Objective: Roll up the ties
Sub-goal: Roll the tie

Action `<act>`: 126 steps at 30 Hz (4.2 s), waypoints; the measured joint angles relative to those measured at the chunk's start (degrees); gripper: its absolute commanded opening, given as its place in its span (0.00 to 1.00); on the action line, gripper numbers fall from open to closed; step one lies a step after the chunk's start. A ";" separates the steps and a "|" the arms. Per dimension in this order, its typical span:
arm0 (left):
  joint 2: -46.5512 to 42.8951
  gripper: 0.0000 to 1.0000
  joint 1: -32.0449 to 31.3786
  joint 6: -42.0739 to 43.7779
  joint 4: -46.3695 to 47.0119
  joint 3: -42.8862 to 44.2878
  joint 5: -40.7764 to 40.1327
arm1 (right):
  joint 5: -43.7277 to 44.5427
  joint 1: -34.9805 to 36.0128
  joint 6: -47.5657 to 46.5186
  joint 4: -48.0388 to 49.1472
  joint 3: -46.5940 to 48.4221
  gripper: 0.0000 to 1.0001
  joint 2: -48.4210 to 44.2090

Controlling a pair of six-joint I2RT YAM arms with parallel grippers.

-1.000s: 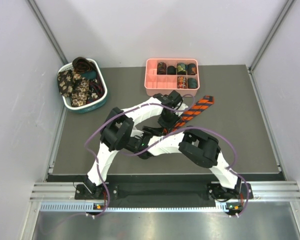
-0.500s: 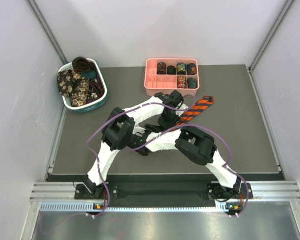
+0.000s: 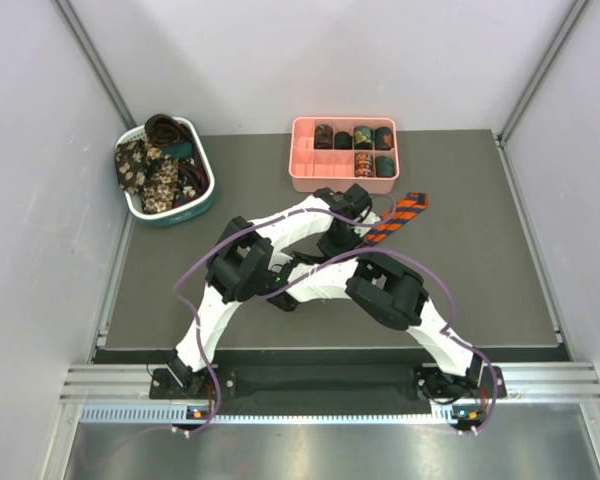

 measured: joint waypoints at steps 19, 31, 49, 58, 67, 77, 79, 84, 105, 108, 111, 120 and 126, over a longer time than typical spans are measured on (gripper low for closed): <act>-1.05 0.63 -0.15 2.86 0.90 -0.92 2.45 | -3.48 -0.35 1.16 1.27 -1.60 0.00 -2.36; -19.58 0.93 2.23 -0.85 18.16 -17.18 2.51 | -7.91 -1.09 1.01 3.28 -3.93 0.00 -5.84; -52.19 0.99 20.76 -28.68 56.00 -58.69 -12.15 | -25.64 -4.72 -5.14 17.70 -20.11 0.01 -23.23; -58.05 0.99 22.03 -33.46 61.13 -64.43 -17.66 | -41.70 -10.91 -6.10 24.57 -26.32 0.01 -31.80; -59.67 0.99 23.26 -34.27 65.46 -70.53 -17.25 | -63.36 -20.65 -2.71 27.63 -28.28 0.00 -35.08; -59.69 0.99 21.44 -28.24 73.77 -74.62 -3.02 | -88.11 -31.06 2.47 28.50 -28.20 0.00 -33.51; -58.73 0.99 20.35 -26.40 74.79 -74.51 -0.87 | -92.19 -33.09 3.19 28.98 -28.11 0.01 -32.20; -54.21 0.98 16.81 -21.40 75.32 -73.57 2.25 | -101.20 -36.74 5.42 30.01 -27.08 0.01 -28.52; -40.96 0.94 5.11 0.63 82.29 -70.12 5.31 | -122.16 -46.12 6.01 27.58 -20.50 0.04 -15.61; -38.36 0.92 4.94 1.51 82.58 -68.35 6.73 | -123.08 -46.56 4.55 25.05 -18.21 0.04 -13.46; -36.59 0.91 4.79 2.14 82.55 -67.08 8.02 | -123.25 -46.88 3.65 23.87 -17.57 0.04 -12.61; -32.26 0.81 3.91 3.52 82.18 -63.65 9.66 | -123.01 -47.15 2.89 23.06 -17.18 0.03 -11.98; -29.14 0.72 3.82 4.63 80.50 -60.33 9.77 | -122.90 -47.15 2.64 23.04 -17.18 0.04 -11.98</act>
